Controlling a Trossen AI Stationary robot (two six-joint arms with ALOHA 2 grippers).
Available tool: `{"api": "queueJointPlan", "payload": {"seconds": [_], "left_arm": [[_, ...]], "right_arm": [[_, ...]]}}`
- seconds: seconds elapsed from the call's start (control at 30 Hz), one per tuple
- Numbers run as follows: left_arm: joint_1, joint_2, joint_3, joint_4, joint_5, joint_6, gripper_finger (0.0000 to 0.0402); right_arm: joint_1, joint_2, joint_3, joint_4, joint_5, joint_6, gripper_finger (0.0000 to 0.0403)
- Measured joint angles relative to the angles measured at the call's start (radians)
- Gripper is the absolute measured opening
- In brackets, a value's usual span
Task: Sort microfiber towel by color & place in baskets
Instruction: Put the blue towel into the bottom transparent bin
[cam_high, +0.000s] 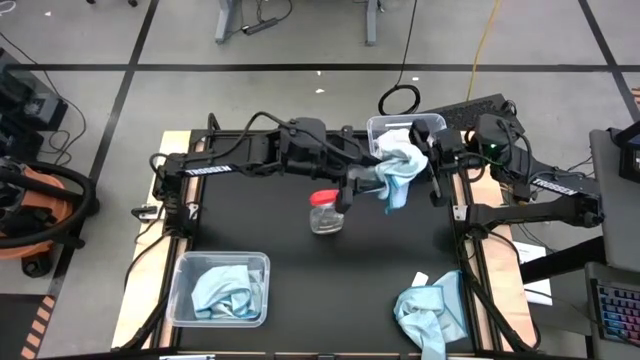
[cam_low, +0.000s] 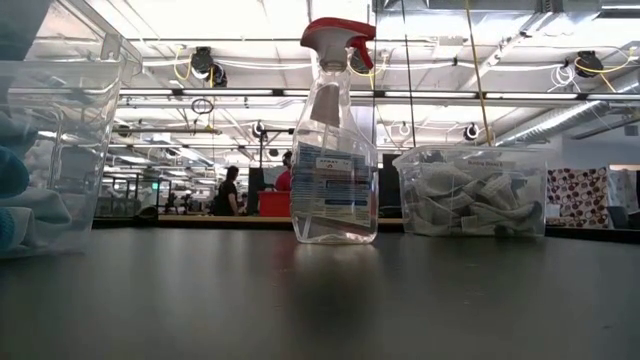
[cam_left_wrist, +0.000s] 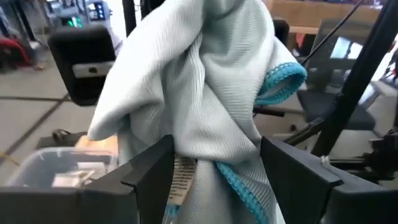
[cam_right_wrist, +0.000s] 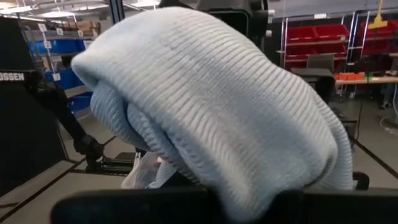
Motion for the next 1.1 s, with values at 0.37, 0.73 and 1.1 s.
{"api": "queueJointPlan", "payload": {"seconds": [0.37, 0.73, 1.1], "left_arm": [[0.0, 0.021, 0.0, 0.004, -0.063, -0.09, 0.0243], [0.006, 0.045, 0.0, 0.098, -0.042, -0.15, 0.0225], [0.006, 0.053, 0.0, 0.075, -0.037, -0.041, 0.0042]], "right_arm": [[0.011, 0.0, 0.0, 0.032, 0.022, -0.051, 0.0009], [0.047, 0.022, 0.0, 0.042, 0.065, -0.133, 0.0014], [0.048, 0.026, 0.0, 0.018, 0.064, -0.121, 0.0028]]}}
